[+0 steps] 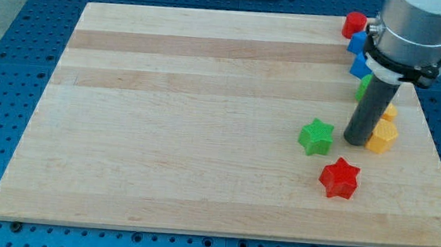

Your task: Push the green star closer to the red star

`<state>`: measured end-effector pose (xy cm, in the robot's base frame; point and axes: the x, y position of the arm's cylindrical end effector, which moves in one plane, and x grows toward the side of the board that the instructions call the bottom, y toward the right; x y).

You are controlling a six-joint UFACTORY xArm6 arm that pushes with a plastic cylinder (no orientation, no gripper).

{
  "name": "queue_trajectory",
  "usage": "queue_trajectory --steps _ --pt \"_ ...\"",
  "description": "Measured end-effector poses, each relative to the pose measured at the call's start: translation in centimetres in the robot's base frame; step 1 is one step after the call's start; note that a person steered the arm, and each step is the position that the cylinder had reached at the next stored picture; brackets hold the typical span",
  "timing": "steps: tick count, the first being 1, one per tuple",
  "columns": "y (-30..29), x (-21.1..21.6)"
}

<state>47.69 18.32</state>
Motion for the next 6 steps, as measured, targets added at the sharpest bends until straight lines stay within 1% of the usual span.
queue_trajectory --steps 3,5,6 --pt "0.9 0.0" --pt "-0.8 -1.7" --pt "-3.0 -2.0"
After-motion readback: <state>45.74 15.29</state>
